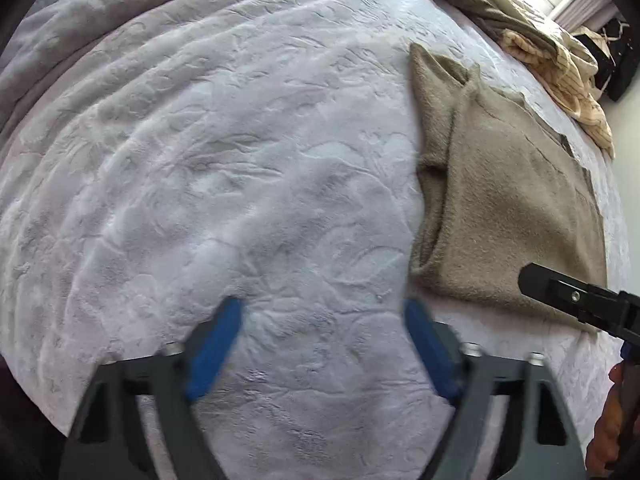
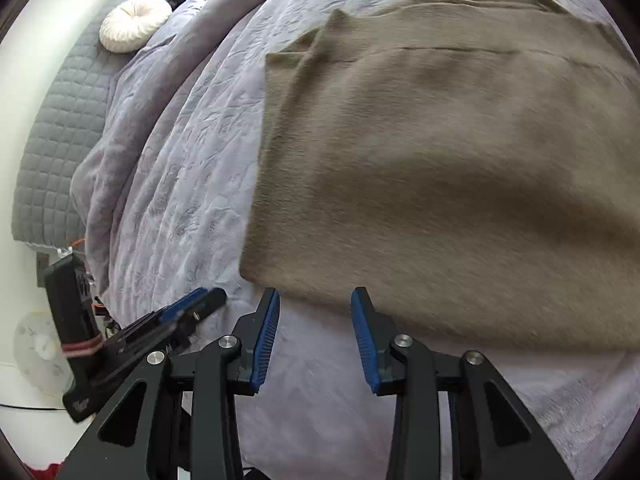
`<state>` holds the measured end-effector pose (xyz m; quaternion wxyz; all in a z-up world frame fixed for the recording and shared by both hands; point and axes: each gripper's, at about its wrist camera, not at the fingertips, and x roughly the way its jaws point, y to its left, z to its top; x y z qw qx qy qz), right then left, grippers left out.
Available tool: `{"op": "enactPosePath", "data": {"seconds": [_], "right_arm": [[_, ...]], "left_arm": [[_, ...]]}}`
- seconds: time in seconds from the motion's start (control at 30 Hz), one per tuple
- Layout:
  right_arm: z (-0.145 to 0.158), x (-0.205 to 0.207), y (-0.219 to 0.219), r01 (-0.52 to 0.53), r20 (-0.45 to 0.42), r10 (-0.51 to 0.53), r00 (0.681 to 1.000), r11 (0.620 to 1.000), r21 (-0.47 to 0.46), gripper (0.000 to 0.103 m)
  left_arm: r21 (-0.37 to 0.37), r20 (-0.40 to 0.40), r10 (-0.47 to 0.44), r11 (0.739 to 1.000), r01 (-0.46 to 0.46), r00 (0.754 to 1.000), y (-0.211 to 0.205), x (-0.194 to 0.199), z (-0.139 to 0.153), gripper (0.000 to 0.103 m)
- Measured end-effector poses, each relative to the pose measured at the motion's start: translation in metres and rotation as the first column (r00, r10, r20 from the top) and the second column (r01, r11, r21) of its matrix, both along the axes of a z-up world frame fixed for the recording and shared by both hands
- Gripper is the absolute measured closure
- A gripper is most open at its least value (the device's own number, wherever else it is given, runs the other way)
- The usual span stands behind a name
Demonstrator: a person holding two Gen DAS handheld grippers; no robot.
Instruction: Fold small clothes
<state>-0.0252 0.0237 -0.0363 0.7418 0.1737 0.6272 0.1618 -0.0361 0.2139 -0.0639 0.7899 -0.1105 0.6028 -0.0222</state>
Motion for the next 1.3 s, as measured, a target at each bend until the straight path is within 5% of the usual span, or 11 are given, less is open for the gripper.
{"op": "enactPosePath", "data": {"seconds": [0.07,0.23,0.27,0.3,0.4,0.63,0.73,0.83,0.93,1.17,1.3], "right_arm": [[-0.001,0.010,0.026,-0.022,0.013,0.023,1.000,0.998,-0.050,0.049],[-0.014,0.029,0.061,-0.023,0.024,0.028,0.999,0.980,-0.200,0.054],[-0.018,0.032,0.061,-0.021,0.020,0.026,0.999,0.976,-0.219,0.090],[-0.022,0.034,0.061,-0.021,0.008,0.023,1.000,0.976,-0.216,0.097],[-0.012,0.031,0.061,-0.056,0.045,0.065,0.997,0.983,-0.175,0.098],[-0.026,0.024,0.079,-0.193,0.040,0.210,0.977,0.947,-0.259,0.092],[-0.011,0.012,0.081,-0.252,0.044,0.265,0.963,0.950,-0.185,0.074],[0.007,-0.002,0.063,-0.232,0.084,0.245,0.966,0.962,-0.140,0.075],[0.011,0.002,0.035,-0.152,0.084,0.162,0.983,0.983,-0.107,0.094],[-0.030,0.016,0.067,-0.202,0.037,0.207,0.978,0.973,-0.116,0.095],[-0.025,0.001,0.075,-0.229,0.070,0.239,0.969,0.966,-0.124,0.092]], "left_arm": [[0.005,0.014,0.005,1.000,-0.006,1.000,0.011,-0.002,0.002,0.011],[0.035,0.001,0.050,0.998,-0.050,0.999,0.034,-0.003,-0.005,0.011],[0.036,-0.002,0.058,0.998,-0.058,0.998,0.039,-0.004,-0.005,0.011],[0.036,-0.006,0.065,0.997,-0.065,0.998,0.040,-0.003,-0.006,0.011],[0.009,-0.027,0.055,0.998,-0.055,0.998,0.051,-0.002,-0.008,0.011],[-0.007,-0.025,0.031,0.999,-0.031,0.999,0.052,0.004,-0.010,0.011],[-0.035,-0.007,0.051,0.998,-0.051,0.999,0.056,0.008,-0.006,0.011],[-0.055,-0.006,0.053,0.997,-0.053,0.999,0.057,0.012,-0.006,0.011],[-0.050,-0.007,0.051,0.997,-0.051,0.999,0.059,0.014,-0.006,0.011],[-0.024,-0.024,0.039,0.999,-0.039,0.999,0.052,0.013,-0.010,0.011],[-0.013,-0.026,0.055,0.998,-0.056,0.998,0.052,0.013,-0.008,0.011]]}}
